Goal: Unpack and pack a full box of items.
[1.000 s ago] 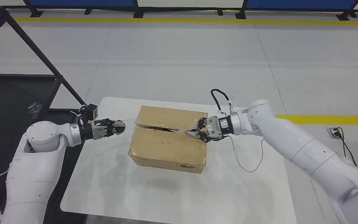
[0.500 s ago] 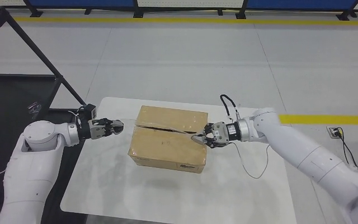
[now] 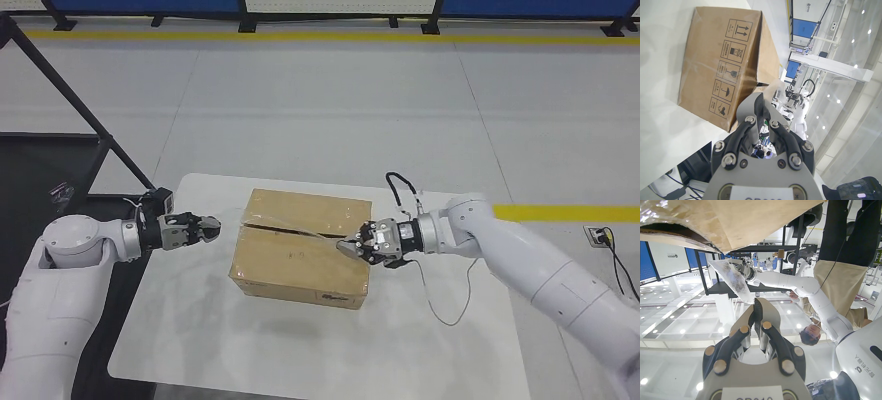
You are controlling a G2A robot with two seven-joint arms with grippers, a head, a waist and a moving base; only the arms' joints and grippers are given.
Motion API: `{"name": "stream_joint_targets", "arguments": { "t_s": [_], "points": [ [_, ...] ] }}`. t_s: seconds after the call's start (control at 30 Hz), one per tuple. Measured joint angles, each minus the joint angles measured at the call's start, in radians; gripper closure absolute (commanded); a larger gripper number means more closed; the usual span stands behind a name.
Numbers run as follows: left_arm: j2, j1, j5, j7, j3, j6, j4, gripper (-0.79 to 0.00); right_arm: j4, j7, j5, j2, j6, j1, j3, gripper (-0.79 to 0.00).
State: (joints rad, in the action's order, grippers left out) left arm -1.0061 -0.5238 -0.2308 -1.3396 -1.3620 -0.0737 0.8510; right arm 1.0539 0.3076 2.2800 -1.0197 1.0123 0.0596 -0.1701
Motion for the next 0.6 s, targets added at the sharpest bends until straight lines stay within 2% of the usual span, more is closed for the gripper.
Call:
{"name": "stream_joint_targets", "arguments": {
  "t_s": [0.27, 0.37, 0.6],
  "points": [
    [0.014, -0.014, -0.004, -0.050, -0.002, 0.023, 0.038, 0.000, 0.000, 0.001, -0.005, 0.000, 0.000, 0.000, 0.000, 0.000],
    [0.020, -0.021, -0.007, -0.087, -0.003, 0.031, 0.058, 0.000, 0.008, 0.000, 0.003, 0.002, -0.036, 0.024, -0.023, 0.000],
    [0.042, -0.046, -0.064, -0.198, -0.031, 0.043, 0.107, 0.000, -0.031, -0.035, 0.142, -0.003, -0.002, 0.076, -0.091, 0.000]
  ]
}}
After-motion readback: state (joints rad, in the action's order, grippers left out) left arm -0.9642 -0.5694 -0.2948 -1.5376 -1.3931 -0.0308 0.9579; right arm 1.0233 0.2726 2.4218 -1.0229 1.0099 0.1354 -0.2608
